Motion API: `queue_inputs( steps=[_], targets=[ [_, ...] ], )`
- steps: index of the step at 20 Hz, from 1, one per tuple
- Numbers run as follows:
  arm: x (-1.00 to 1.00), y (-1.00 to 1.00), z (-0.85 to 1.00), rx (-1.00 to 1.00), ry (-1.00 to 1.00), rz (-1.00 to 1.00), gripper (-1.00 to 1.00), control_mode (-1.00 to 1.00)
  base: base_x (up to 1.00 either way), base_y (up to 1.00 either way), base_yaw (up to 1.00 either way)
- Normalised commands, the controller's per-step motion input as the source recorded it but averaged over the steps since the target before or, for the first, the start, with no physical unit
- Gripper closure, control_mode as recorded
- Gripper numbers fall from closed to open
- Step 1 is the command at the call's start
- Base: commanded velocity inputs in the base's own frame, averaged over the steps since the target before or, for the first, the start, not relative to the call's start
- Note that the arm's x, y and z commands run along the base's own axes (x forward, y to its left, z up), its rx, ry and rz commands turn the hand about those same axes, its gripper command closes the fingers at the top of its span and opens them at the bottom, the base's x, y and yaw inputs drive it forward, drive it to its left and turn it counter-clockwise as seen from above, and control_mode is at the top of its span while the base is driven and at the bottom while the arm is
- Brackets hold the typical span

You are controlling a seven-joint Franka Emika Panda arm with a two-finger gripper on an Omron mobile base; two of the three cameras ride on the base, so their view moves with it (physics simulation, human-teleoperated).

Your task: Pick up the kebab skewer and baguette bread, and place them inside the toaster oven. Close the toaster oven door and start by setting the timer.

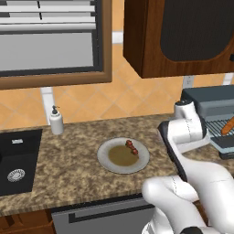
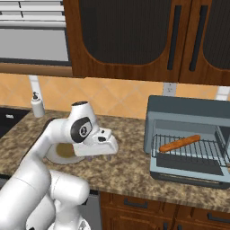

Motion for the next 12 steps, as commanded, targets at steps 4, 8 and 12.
queue_inputs(
  steps=[4,8,12],
  targets=[
    [0.53,0.75,0.00,0.16,0.00,0.03,-1.00,-1.00,0.00,0.00,0.00],
    [0.59,0.96,0.00,0.09,0.00,0.01,-1.00,-1.00,0.00,0.00,0.00],
    [0.69,0.76,0.00,0.03,0.02,0.00,-1.00,-1.00,0.00,0.00,0.00]
  ],
)
